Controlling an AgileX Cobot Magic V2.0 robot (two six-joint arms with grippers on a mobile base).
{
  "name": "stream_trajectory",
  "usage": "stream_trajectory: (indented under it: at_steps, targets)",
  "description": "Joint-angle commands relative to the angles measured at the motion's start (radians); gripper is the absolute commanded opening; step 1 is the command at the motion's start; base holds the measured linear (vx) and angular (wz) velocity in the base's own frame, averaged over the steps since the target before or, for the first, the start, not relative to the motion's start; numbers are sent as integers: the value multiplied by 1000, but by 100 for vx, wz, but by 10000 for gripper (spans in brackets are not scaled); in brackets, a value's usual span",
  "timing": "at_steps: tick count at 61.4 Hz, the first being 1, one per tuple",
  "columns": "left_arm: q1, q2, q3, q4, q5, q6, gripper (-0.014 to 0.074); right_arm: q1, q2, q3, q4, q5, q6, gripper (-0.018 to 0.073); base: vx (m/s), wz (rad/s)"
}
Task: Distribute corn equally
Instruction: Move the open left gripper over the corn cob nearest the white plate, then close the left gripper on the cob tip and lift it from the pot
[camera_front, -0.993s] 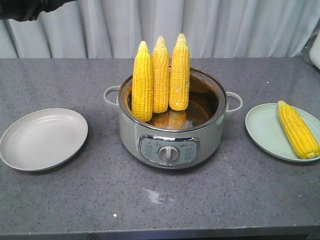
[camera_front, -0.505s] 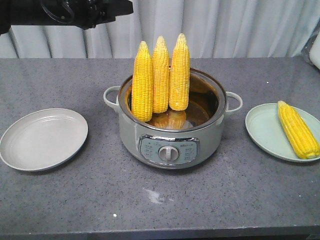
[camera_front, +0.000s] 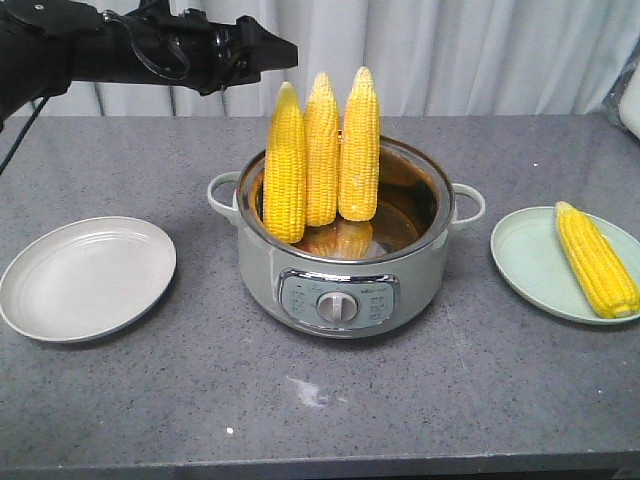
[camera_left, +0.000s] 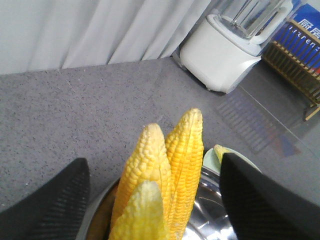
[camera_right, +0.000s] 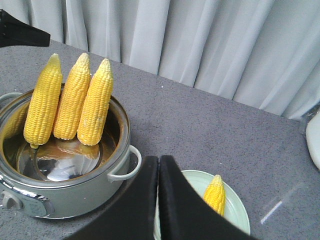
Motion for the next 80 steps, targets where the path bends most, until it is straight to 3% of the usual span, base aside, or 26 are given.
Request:
stream_trajectory:
  at_steps: [1, 35, 45, 64, 80]
  targets:
    - [-16, -46, -34, -50, -9, -8, 528, -5, -4, -20, 18, -56, -9, -8, 0, 0]
    - [-34, 2, -34, 4, 72, -14, 498, -5, -4, -20, 18, -56, -8, -8, 0, 0]
    - [-34, 2, -34, 4, 87, -14, 377, -5, -4, -20, 19, -56, -8, -8, 0, 0]
    - [-34, -6, -34, -1, 120, -14, 0, -5, -4, -20, 20, -47, -2, -8, 0, 0]
    - [-33, -93, -35, 1, 116, -14, -8, -5, -4, -20, 23, -28, -1, -8, 0, 0]
